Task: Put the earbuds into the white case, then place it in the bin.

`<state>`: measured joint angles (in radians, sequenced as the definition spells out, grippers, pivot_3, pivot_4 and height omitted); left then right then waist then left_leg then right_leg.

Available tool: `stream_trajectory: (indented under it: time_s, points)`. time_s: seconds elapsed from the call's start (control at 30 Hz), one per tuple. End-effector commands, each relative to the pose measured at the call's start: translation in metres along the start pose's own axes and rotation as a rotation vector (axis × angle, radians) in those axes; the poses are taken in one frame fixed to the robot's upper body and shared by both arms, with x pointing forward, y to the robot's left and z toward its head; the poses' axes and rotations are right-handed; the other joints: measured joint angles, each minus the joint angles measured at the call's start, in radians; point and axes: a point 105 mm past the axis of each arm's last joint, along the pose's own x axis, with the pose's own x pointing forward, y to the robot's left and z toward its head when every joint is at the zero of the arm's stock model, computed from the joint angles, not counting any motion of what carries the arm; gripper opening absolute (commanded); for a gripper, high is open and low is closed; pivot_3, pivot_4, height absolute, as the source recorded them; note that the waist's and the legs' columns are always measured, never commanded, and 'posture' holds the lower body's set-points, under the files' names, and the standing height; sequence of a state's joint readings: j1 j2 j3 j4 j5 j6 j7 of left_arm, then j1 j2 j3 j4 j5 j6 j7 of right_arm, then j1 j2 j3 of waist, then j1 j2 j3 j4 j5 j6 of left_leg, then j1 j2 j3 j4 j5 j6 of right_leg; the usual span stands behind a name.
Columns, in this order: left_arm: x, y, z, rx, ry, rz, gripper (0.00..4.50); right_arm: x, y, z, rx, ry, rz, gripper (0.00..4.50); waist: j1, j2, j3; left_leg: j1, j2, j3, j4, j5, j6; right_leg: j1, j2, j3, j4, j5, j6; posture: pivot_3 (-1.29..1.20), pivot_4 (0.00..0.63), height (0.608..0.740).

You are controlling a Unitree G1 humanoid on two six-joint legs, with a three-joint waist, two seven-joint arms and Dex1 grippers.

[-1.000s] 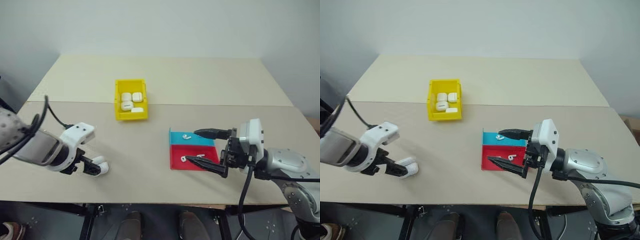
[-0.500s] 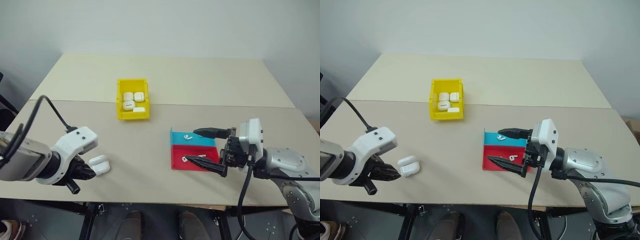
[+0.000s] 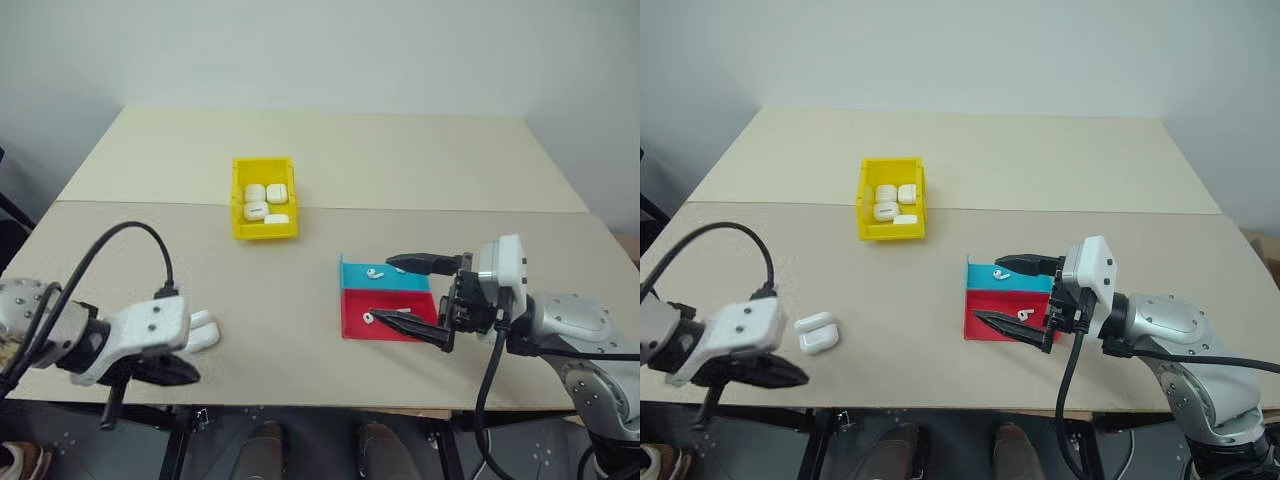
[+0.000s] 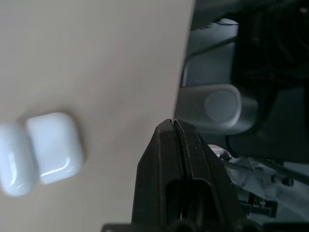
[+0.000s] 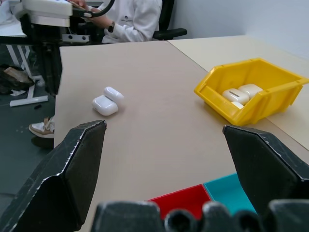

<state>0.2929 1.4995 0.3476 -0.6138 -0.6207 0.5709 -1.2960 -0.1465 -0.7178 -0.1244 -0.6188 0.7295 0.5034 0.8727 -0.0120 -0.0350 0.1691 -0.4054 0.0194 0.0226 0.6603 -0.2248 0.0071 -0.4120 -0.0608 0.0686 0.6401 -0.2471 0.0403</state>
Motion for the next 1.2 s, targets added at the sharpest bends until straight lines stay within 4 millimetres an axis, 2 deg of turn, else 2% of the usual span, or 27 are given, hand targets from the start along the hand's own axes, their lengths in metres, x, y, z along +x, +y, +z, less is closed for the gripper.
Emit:
stream_trajectory:
  time_s: [0.03, 0.13, 0.37, 0.57, 0.8, 1.07, 1.2]
  points:
    - [-0.003, 0.004, -0.006, 0.071, 0.057, 0.039, 0.05, 0.001, 0.002, 0.01, -0.041, -0.031, 0.016, 4.5, 0.0, 0.0, 0.0, -0.001, 0.0, 0.0, 0.0, 0.0, 0.0, -0.001, 0.0, 0.0, 0.001, 0.0, 0.0, 0.0, 0.15, 0.74]
    - [-0.001, 0.008, -0.006, 0.067, 0.052, 0.066, 0.05, 0.002, 0.001, 0.01, -0.042, -0.033, 0.016, 4.5, -0.001, 0.0, 0.0, -0.002, 0.0, 0.0, 0.0, 0.0, 0.0, -0.004, 0.001, 0.0, 0.002, 0.0, 0.0, 0.0, 0.15, 0.74]
    - [0.009, 0.024, -0.024, 0.047, 0.209, 0.14, 0.05, 0.003, 0.001, 0.01, -0.045, -0.034, 0.017, 4.5, -0.002, 0.0, 0.0, -0.003, 0.0, 0.0, 0.0, 0.0, 0.0, -0.005, 0.001, 0.001, 0.003, 0.001, 0.001, 0.0, 0.15, 0.74]
    - [0.019, 0.035, -0.027, 0.035, 0.237, 0.187, 0.05, 0.002, 0.002, 0.011, -0.047, -0.035, 0.014, 4.5, -0.002, 0.0, 0.0, -0.006, 0.0, 0.0, 0.001, 0.0, 0.0, -0.008, 0.001, 0.001, 0.005, 0.001, 0.002, 0.0, 0.15, 0.74]
    - [0.021, 0.053, -0.039, 0.021, 0.324, 0.259, 0.05, 0.004, 0.003, 0.012, -0.047, -0.036, 0.011, 4.5, -0.003, 0.0, 0.0, -0.005, 0.0, 0.0, 0.001, 0.0, 0.0, -0.008, 0.001, 0.001, 0.006, 0.001, 0.002, 0.0, 0.15, 0.74]
    - [0.021, 0.078, -0.036, 0.026, 0.332, 0.355, 0.05, 0.002, 0.003, 0.012, -0.046, -0.036, 0.01, 4.5, -0.001, 0.0, 0.0, -0.006, -0.001, -0.001, 0.001, 0.0, 0.0, -0.008, 0.001, 0.001, 0.006, 0.001, 0.002, 0.0, 0.15, 0.74]
    - [0.021, 0.083, -0.035, 0.04, 0.343, 0.364, 0.05, 0.002, 0.003, 0.012, -0.046, -0.037, 0.01, 4.5, -0.001, 0.0, 0.0, -0.006, -0.001, -0.001, 0.002, 0.0, 0.0, -0.008, 0.001, 0.001, 0.006, 0.001, 0.002, 0.0, 0.15, 0.74]
